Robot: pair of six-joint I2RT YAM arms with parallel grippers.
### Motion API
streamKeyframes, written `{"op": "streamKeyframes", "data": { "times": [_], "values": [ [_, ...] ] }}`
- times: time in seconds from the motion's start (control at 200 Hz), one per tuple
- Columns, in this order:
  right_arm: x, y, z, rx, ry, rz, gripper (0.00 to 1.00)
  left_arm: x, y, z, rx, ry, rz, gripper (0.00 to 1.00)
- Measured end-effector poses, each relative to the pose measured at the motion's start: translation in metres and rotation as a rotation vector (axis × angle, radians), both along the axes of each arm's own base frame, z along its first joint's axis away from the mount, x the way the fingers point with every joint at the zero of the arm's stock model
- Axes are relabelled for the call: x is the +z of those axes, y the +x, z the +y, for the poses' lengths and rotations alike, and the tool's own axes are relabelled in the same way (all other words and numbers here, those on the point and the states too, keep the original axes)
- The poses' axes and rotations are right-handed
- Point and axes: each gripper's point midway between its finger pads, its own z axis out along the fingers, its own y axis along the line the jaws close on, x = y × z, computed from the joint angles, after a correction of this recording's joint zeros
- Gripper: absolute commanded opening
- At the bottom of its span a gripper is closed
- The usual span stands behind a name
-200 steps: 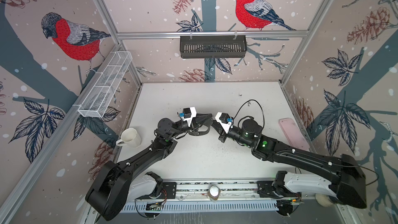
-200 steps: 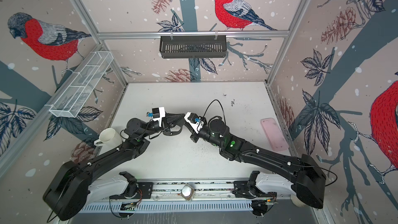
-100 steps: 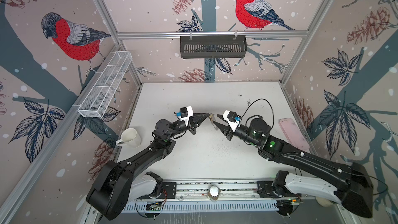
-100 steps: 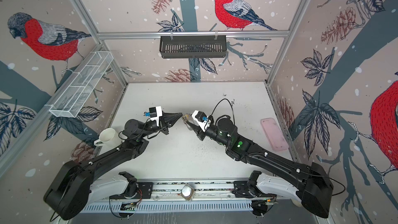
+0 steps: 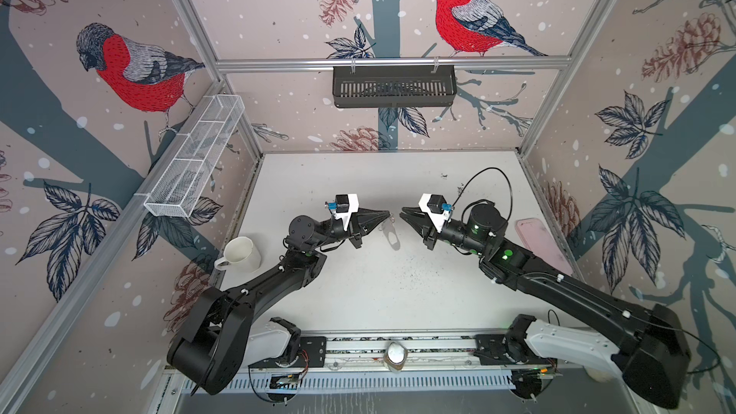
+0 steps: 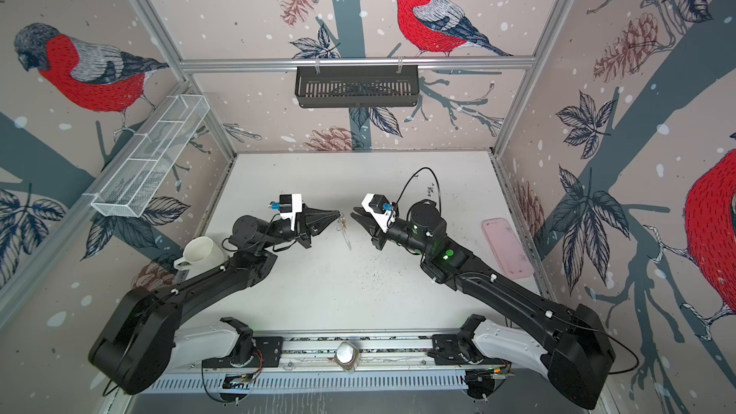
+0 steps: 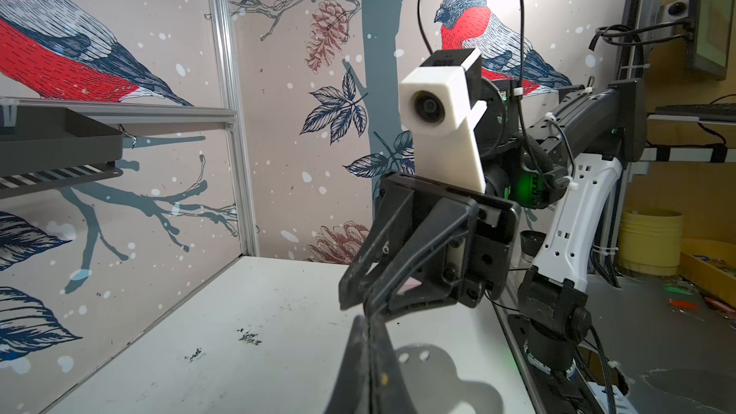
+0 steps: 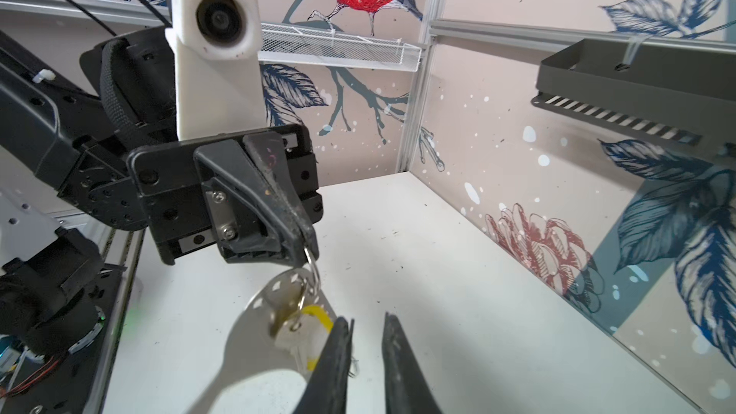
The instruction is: Put the keys on the keyring
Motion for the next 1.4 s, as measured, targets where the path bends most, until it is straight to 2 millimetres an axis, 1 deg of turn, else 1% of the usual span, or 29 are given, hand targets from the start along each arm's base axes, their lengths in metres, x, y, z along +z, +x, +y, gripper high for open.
{"op": "streamKeyframes", "data": {
  "times": [0.105, 0.37, 0.525, 0.655, 0.916, 1.401],
  "values": [
    [-0.005, -0.003, 0.007, 0.045, -0.01, 0.015, 0.19, 0.0, 0.0, 0.0, -0.002, 0.0, 0.002, 0.0],
    [-0.002, -0.014, 0.016, 0.118, -0.006, 0.015, 0.17, 0.0, 0.0, 0.0, -0.003, -0.001, 0.006, 0.0],
    [-0.002, -0.017, 0.017, 0.129, -0.006, 0.016, 0.14, 0.001, -0.001, 0.0, -0.004, -0.002, 0.002, 0.0],
    [-0.004, -0.016, 0.018, 0.126, -0.009, 0.019, 0.11, 0.001, -0.001, 0.0, -0.007, -0.002, 0.003, 0.0],
    [-0.005, -0.014, 0.019, 0.12, -0.009, 0.019, 0.09, 0.001, -0.001, 0.0, -0.007, -0.002, 0.003, 0.0],
    [-0.002, -0.009, 0.021, 0.111, -0.001, 0.009, 0.1, 0.002, -0.001, 0.0, -0.005, -0.004, 0.002, 0.0]
  ]
}}
